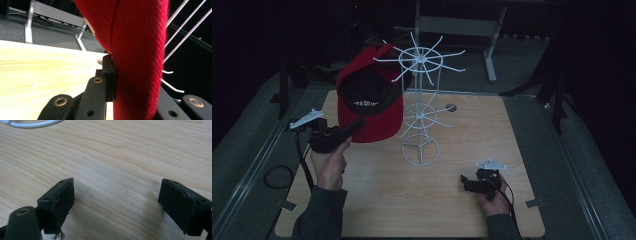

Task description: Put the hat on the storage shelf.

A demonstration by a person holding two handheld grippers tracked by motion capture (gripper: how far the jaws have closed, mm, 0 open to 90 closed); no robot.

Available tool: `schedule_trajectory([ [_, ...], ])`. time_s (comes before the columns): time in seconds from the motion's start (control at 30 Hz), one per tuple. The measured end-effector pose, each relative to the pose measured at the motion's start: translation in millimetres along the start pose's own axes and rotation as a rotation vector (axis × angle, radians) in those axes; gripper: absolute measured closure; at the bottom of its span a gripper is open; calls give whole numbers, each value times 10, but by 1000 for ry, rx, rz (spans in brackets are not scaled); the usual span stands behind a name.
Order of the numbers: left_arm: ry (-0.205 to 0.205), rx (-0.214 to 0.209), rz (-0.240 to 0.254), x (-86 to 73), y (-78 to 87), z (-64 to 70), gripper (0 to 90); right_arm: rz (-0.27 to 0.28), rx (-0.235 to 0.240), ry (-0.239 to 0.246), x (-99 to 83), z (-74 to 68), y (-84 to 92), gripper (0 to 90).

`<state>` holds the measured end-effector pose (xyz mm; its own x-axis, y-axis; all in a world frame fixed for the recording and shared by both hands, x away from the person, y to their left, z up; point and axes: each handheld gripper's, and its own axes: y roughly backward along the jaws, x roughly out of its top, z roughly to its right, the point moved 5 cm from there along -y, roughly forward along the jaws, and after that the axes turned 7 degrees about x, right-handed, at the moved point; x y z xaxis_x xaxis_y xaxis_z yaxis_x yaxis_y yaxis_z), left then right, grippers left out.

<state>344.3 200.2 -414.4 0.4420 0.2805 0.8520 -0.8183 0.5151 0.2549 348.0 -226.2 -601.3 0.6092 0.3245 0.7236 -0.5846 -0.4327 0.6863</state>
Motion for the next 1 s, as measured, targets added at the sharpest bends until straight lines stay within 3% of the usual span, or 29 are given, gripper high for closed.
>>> schedule_trajectory([
  [0.6, -4, -25, -14, -125, -7, -65, 818, 0, 0, 0, 0, -1, 0, 134],
  [0.7, -7, -33, -19, -143, -1, -70, 799, 0, 1, 0, -1, -2, 0, 134],
  [0.8, 21, -51, -18, -155, 16, -98, 761, 0, 1, -1, -1, -2, 1, 134],
  [1.0, 28, -48, -5, -129, 44, -117, 649, 0, 0, 0, -1, -2, 2, 134],
])
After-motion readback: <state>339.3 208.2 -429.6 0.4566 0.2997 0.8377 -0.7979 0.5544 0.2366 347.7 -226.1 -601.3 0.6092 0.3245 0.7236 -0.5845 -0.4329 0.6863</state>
